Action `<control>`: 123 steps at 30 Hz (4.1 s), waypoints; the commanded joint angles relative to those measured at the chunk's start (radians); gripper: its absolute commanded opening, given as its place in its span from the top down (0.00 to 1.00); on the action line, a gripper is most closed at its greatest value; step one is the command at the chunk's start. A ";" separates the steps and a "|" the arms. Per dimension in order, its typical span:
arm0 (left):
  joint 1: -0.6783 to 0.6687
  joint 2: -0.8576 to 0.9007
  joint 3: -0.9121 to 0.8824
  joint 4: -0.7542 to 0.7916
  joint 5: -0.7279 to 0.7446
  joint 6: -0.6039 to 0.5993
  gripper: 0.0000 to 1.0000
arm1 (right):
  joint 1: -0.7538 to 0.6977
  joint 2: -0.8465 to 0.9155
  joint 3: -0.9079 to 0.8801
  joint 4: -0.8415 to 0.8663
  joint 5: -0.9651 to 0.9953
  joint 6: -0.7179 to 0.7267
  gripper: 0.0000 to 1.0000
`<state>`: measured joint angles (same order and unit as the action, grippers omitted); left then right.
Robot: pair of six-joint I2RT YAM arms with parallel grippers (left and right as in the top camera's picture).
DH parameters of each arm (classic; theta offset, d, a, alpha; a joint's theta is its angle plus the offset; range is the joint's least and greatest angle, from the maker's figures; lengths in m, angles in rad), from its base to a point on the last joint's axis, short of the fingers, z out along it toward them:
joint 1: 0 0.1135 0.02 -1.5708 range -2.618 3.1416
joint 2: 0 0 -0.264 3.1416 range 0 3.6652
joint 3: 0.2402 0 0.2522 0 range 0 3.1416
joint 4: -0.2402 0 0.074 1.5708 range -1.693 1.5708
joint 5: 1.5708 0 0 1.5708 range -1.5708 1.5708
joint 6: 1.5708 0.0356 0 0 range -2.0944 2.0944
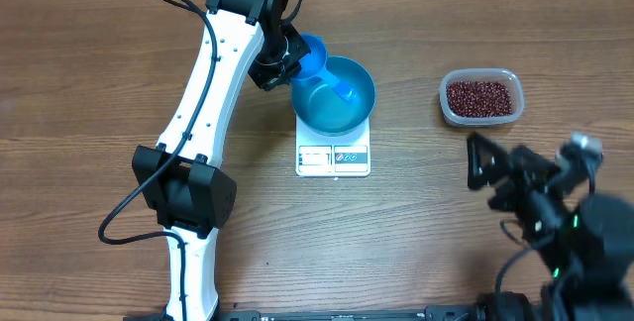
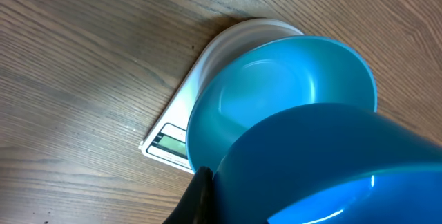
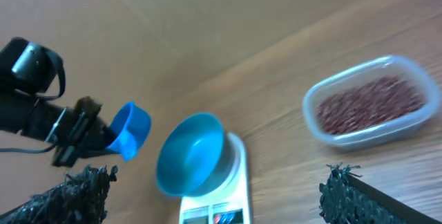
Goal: Scoop item into bowl and weigh 150g on scale
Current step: 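Move the right gripper to the scoop handle above the bowl, then close the right gripper on the scoop handle, release with left gripper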
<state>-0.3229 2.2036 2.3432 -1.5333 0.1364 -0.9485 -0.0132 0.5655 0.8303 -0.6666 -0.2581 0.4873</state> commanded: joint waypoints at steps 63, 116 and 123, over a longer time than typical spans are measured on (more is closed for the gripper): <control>-0.189 0.005 0.023 0.024 0.041 -0.395 0.96 | 0.171 0.785 0.114 0.613 -0.475 0.451 0.54; -0.114 -0.154 0.048 0.048 0.043 -0.246 0.00 | 0.171 0.785 0.113 0.609 -0.456 0.421 0.96; -0.045 -0.266 0.048 0.020 0.010 0.206 0.00 | 0.170 0.785 0.113 0.610 -0.450 0.412 0.96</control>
<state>-0.3981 1.9999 2.3684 -1.4937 0.1822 -1.0485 0.1524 1.3533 0.9226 -0.0639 -0.7166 0.9211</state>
